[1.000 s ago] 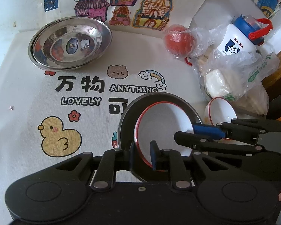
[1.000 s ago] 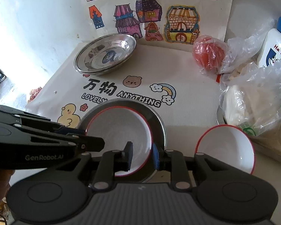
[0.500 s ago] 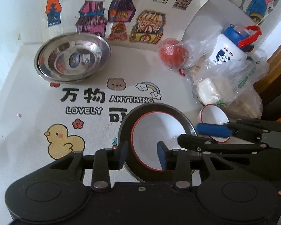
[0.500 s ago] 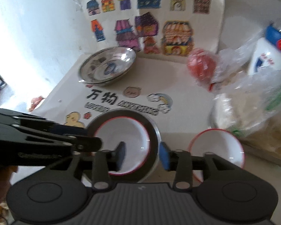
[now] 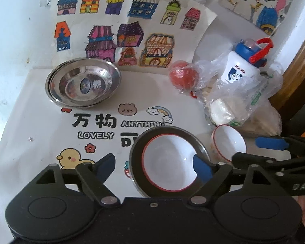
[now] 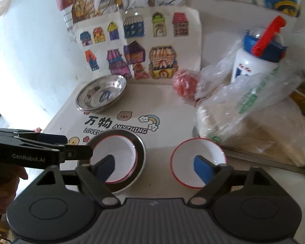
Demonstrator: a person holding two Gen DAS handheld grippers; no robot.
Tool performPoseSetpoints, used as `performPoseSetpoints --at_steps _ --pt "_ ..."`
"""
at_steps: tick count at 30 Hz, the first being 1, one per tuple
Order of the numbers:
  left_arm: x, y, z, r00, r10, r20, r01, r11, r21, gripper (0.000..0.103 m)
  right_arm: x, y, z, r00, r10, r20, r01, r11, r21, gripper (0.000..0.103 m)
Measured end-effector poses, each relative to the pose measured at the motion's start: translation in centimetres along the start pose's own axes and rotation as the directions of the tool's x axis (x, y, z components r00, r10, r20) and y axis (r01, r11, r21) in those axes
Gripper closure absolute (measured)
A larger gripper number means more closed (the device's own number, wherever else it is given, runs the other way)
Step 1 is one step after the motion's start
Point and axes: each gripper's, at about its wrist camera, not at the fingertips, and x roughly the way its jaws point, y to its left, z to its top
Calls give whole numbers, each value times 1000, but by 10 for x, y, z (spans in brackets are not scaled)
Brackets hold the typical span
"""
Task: Organize plates and bowls
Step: 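Move both tools toward the second white red-rimmed bowl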
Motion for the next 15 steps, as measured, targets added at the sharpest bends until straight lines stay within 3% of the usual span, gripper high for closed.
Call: performPoseSetpoints --at_steps 4,15 --pt "-6 -6 -3 999 -12 36 12 1000 11 4 -17 -12 -7 999 -16 31 15 999 35 3" --pt "-11 -35 -22 993 -58 107 50 996 71 1 -47 -40 -34 994 -87 68 80 992 100 0"
